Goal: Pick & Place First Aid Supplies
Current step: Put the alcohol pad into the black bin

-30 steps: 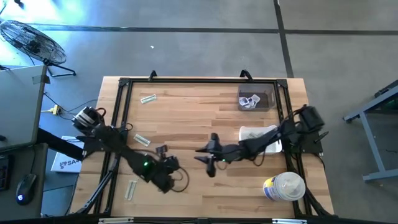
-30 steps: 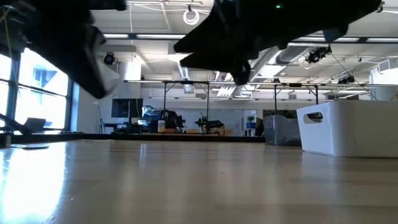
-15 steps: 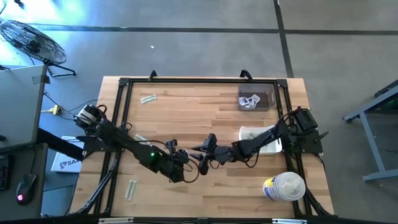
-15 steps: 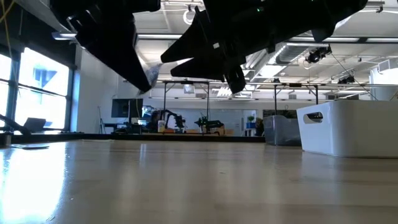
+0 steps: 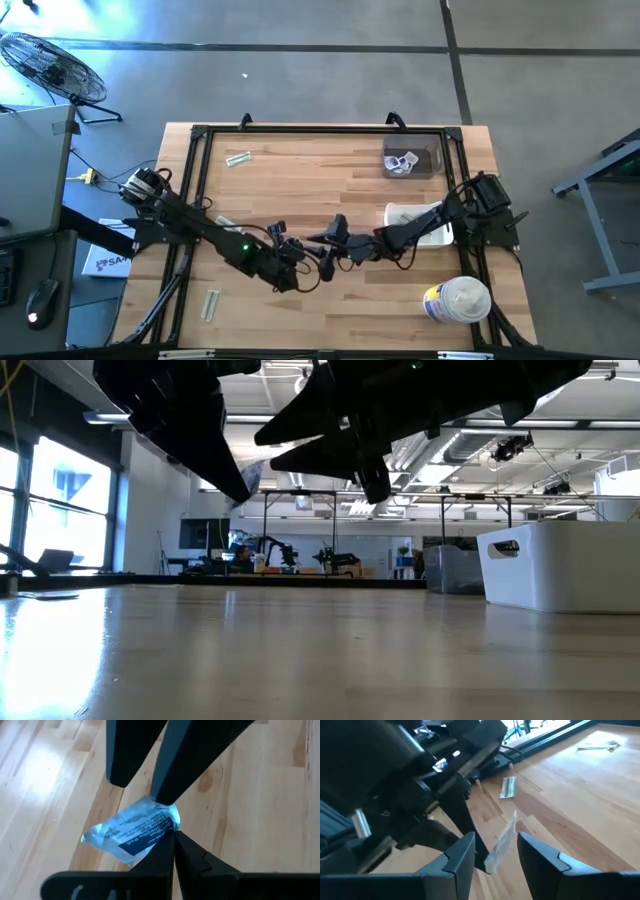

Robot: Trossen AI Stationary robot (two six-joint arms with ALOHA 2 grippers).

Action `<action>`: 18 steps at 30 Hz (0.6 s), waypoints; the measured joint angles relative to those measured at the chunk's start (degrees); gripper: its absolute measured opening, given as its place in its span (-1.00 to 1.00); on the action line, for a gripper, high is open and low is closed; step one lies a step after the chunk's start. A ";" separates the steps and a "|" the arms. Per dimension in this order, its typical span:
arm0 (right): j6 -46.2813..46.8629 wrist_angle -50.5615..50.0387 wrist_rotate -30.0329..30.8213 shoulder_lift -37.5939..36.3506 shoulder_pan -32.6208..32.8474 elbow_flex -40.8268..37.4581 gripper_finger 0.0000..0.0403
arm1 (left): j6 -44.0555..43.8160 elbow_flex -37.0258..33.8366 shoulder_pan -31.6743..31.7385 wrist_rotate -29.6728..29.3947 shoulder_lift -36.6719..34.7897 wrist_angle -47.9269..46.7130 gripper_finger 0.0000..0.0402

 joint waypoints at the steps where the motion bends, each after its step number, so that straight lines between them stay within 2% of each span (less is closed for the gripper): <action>1: -0.02 0.39 -0.03 0.00 0.09 0.00 -0.29 | -0.01 0.00 0.00 0.00 0.00 0.01 -0.98; 13: -0.36 -0.99 1.04 0.00 -0.06 0.00 -0.31 | 3.21 0.04 0.32 -3.36 -0.04 5.78 -0.98; 18: 0.89 -4.54 3.74 -0.02 -0.58 0.02 -0.46 | 3.23 0.04 0.68 -4.21 -0.04 5.41 -0.98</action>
